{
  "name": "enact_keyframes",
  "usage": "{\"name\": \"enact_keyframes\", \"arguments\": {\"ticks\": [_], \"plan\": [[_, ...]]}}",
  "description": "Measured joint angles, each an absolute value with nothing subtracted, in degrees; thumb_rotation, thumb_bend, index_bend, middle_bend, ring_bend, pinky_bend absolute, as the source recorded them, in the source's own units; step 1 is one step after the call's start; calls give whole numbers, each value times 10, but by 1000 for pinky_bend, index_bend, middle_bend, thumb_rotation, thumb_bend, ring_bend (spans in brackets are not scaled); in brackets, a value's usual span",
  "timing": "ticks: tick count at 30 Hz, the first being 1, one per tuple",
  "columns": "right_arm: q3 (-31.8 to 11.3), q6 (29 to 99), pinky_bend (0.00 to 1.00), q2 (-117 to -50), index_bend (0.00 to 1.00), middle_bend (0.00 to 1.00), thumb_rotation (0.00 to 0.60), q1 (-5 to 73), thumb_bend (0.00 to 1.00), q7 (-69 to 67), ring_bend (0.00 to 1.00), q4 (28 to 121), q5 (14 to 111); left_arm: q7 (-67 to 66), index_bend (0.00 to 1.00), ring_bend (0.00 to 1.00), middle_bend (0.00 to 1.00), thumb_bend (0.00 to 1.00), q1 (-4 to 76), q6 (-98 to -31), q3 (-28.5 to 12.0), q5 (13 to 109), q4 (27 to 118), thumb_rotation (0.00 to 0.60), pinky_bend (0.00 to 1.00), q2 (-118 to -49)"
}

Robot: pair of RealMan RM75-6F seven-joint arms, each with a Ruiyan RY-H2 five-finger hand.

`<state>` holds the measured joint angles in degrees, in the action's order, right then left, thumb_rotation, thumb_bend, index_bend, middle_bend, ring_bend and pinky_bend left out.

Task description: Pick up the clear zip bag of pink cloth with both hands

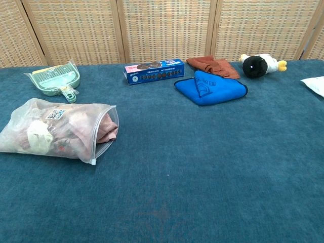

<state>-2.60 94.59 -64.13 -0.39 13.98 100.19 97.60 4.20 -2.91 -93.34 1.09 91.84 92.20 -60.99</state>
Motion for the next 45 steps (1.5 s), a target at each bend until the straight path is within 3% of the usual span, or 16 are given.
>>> {"name": "enact_keyframes", "arguments": {"ticks": [15,26,34,45], "plan": [[-27,949,0,-636,0,0,600,-6,0,125,0,1000,971,60,0,0,0,189,2,-906,-3,922,893,600,0,-624],[-32,932,0,-642,0,0,600,2,0,141,0,1000,957,113,0,0,0,169,138,-756,-31,940,757,600,0,-698],[-35,922,0,-650,0,0,600,7,0,150,0,997,948,117,0,0,0,131,226,-619,-40,924,705,600,0,-753],[-35,923,0,-653,0,0,600,6,0,154,0,996,944,55,0,0,0,128,282,-549,-53,880,686,600,0,-804]]}}
